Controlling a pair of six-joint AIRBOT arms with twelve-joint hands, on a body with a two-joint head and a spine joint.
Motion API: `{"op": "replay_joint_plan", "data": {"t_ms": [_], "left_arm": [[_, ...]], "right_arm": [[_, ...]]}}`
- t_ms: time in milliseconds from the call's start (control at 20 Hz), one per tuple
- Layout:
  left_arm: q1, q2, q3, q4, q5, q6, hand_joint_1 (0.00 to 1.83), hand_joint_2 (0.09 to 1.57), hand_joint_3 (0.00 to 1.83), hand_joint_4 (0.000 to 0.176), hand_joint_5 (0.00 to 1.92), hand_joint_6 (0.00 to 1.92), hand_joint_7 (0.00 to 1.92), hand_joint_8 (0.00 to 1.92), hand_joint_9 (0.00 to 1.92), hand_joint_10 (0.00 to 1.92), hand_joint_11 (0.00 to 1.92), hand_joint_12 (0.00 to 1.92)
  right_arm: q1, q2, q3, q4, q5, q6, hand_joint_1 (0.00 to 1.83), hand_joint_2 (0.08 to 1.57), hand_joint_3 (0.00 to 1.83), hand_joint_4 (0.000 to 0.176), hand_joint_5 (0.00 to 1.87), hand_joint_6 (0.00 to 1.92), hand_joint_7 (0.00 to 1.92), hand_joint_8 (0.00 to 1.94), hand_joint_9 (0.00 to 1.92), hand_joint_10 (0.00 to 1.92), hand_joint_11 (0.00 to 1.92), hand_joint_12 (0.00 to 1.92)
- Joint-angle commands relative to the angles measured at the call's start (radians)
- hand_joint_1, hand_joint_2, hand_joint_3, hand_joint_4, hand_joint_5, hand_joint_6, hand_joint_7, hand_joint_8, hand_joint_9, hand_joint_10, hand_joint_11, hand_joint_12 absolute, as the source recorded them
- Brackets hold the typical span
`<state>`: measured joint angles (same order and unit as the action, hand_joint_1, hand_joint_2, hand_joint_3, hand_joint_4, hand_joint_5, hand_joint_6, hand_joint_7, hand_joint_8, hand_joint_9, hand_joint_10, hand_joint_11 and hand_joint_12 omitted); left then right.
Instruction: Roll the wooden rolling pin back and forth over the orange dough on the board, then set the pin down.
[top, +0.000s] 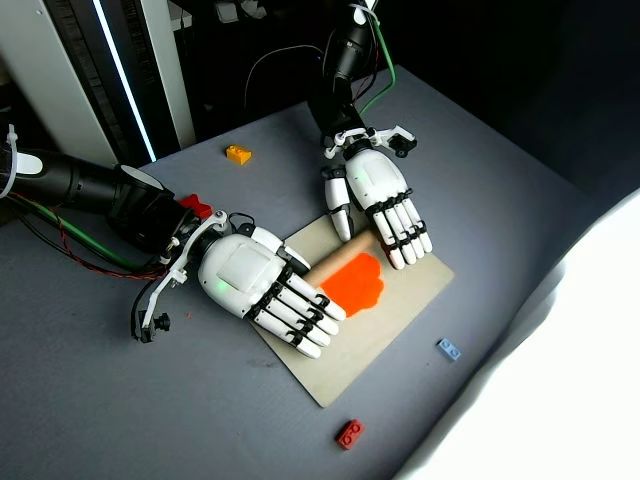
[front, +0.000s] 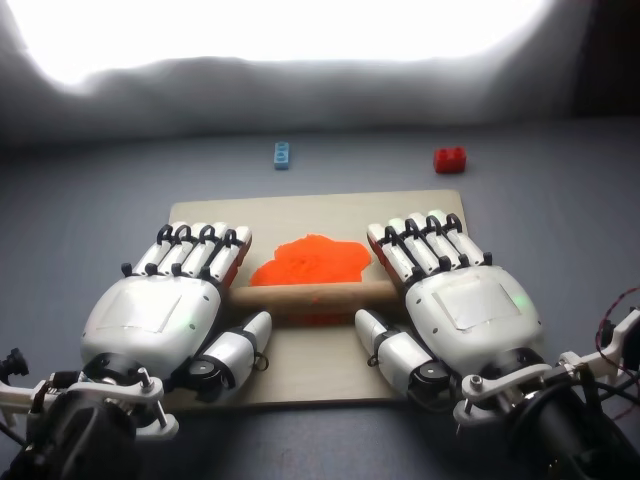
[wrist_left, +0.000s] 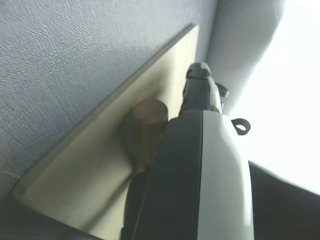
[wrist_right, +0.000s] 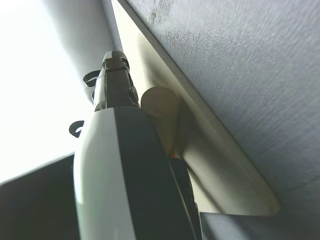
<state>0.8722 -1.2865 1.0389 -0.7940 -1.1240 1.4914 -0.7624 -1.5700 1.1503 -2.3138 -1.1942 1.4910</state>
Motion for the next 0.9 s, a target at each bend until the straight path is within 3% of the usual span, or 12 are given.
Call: {"op": "replay_joint_plan", "data": {"t_ms": [0, 850], "left_arm": [[-0.012, 0.001, 0.009, 0.050, -0.087, 0.004, 0.00, 1.54, 0.03, 0.000, 0.00, 0.00, 0.00, 0.00, 0.00, 0.00, 0.00, 0.00], [-0.052, -0.013, 0.054, 0.029, -0.048, 0.011, 0.00, 1.55, 0.02, 0.000, 0.00, 0.00, 0.00, 0.00, 0.00, 0.00, 0.00, 0.00]], "right_arm": [[0.014, 0.000, 0.006, -0.063, -0.077, -0.003, 0.00, 1.53, 0.00, 0.000, 0.09, 0.02, 0.07, 0.02, 0.05, 0.02, 0.00, 0.00], [0.049, -0.015, 0.046, -0.029, -0.057, 0.002, 0.00, 1.51, 0.00, 0.000, 0.09, 0.01, 0.08, 0.02, 0.05, 0.02, 0.00, 0.00]]}}
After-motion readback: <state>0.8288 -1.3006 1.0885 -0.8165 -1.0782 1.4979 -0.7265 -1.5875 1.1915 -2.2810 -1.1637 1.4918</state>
